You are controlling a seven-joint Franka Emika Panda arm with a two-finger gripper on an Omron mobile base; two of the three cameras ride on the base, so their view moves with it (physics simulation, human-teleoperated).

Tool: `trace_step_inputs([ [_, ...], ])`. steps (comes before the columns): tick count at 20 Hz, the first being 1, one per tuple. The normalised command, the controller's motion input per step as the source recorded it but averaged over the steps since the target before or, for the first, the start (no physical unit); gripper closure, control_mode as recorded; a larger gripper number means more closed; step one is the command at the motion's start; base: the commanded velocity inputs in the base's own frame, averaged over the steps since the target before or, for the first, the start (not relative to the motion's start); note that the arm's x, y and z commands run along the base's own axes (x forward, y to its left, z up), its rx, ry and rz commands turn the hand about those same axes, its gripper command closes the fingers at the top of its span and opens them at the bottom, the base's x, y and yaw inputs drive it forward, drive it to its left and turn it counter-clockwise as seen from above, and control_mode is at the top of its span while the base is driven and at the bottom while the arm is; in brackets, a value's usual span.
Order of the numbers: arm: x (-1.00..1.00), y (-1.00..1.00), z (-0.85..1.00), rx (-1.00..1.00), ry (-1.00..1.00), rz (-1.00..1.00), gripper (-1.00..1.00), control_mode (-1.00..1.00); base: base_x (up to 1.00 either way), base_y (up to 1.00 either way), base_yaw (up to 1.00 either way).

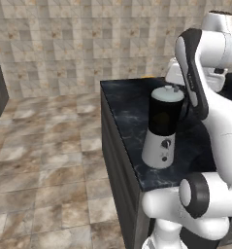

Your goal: Open the blender lid, put the pear in the blender, close the lid, and start the blender.

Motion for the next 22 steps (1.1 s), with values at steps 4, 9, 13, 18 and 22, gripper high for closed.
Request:
trace_step_inputs([
  [4, -0.70, -0.15, -0.91, 0.02, 0.00, 0.04, -1.00, -1.00, 0.00, 0.00, 0.00],
  [9, -0.36, -0.23, -0.96, 0.00, 0.01, 0.11, -1.00, -1.00, 0.00, 0.00, 0.00],
  [13, -0.04, -0.02, -0.67, 0.01, 0.01, 0.14, -1.00, -1.00, 0.00, 0.00, 0.00],
  [18, 0.00, 0.00, -0.65, 0.00, 0.03, 0.11, -1.00, -1.00, 0.00, 0.00, 0.00],
  [22, 0.03, -0.18, -0.62, 0.00, 0.05, 0.13, -1.00, -1.00, 0.00, 0.00, 0.00],
])
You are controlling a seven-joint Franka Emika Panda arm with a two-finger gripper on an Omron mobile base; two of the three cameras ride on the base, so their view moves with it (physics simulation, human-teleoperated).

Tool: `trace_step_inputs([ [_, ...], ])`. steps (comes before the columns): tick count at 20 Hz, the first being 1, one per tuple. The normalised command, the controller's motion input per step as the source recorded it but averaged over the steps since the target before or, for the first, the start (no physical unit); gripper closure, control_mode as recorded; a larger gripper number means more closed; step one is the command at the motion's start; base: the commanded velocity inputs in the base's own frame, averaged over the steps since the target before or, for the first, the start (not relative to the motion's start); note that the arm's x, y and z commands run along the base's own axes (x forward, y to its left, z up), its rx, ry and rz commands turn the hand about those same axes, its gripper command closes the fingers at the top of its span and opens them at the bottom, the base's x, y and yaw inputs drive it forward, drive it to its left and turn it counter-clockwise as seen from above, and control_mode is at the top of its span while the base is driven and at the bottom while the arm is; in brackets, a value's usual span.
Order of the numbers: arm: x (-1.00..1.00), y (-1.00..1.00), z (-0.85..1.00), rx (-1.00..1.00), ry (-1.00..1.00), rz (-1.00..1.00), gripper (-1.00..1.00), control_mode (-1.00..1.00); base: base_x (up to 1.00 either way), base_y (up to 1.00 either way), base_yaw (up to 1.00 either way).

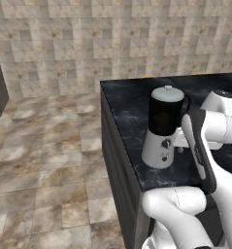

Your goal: Open the blender lid, put the pear in the blender, close the lid, and start the blender.

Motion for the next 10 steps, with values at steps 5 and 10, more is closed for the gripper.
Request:
trace_step_inputs([
  [5, 0.00, -0.03, -0.49, 0.04, 0.02, 0.22, -1.00, -1.00, 0.00, 0.00, 0.00],
  [10, 0.00, 0.09, -0.30, 0.16, 0.00, 0.44, -1.00, -1.00, 0.00, 0.00, 0.00],
])
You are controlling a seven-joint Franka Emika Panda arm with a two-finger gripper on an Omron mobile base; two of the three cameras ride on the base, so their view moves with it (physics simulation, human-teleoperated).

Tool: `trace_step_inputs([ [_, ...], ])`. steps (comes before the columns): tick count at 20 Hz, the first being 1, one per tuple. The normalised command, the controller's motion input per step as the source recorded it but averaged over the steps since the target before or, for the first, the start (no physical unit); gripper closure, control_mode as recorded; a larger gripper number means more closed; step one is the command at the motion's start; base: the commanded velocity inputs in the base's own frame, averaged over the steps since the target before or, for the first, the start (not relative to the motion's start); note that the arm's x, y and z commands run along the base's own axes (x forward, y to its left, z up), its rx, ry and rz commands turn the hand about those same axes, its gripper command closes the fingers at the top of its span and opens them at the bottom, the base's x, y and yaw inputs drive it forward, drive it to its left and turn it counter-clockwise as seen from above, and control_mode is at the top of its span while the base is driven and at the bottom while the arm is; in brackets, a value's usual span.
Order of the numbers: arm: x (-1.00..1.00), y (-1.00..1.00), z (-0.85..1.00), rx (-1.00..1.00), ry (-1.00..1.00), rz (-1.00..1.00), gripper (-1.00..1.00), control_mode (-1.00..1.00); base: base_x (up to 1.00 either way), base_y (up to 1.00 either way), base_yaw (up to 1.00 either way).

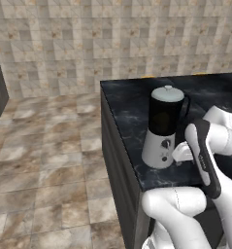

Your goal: Open the blender lid, put the pear in the blender, close the lid, and start the blender.

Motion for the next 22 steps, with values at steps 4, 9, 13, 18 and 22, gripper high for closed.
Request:
trace_step_inputs([
  [4, 0.02, 0.18, -0.17, 0.18, 0.00, 0.50, -1.00, -1.00, 0.00, 0.00, 0.00],
  [9, 0.19, 0.23, -0.17, 0.17, -0.01, 0.48, -1.00, -1.00, 0.00, 0.00, 0.00],
  [13, 0.09, 0.04, -0.38, 0.15, -0.13, 0.48, -1.00, -1.00, 0.00, 0.00, 0.00],
  [18, 0.00, -0.01, -0.34, 0.16, -0.29, 0.33, -1.00, -1.00, 0.00, 0.00, 0.00],
  [22, 0.00, -0.02, -0.05, 0.15, -0.38, 0.23, -1.00, -1.00, 0.00, 0.00, 0.00],
])
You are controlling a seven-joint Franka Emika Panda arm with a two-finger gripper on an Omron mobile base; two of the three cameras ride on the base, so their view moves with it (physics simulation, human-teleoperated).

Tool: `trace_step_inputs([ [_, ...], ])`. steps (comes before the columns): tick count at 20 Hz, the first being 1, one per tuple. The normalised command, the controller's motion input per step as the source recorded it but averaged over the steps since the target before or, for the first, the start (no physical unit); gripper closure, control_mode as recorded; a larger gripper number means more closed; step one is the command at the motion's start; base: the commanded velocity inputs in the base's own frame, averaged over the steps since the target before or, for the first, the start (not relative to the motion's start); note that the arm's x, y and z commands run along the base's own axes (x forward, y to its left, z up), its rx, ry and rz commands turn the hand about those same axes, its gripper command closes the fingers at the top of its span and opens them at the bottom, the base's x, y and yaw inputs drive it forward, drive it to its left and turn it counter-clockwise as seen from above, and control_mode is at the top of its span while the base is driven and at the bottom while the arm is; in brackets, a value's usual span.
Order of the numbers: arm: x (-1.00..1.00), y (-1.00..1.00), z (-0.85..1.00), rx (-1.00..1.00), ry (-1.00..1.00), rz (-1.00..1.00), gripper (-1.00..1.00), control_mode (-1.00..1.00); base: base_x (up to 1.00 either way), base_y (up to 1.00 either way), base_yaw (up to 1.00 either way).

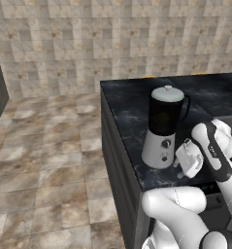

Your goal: Open the blender lid, put the pear in the blender, close the lid, and start the blender.

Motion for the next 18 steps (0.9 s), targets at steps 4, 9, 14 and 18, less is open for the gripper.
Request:
trace_step_inputs([
  [4, 0.12, -0.01, 0.00, 0.17, -0.33, 0.15, -1.00, -1.00, 0.00, 0.00, 0.00],
  [9, 0.30, 0.00, -0.09, 0.17, -0.11, 0.07, -1.00, -1.00, 0.00, 0.00, 0.00],
  [14, 0.41, 0.00, -0.13, 0.15, -0.01, 0.03, -1.00, -1.00, 0.00, 0.00, 0.00],
  [18, 0.14, 0.00, -0.05, 0.06, -0.01, 0.00, -1.00, -1.00, 0.00, 0.00, 0.00],
])
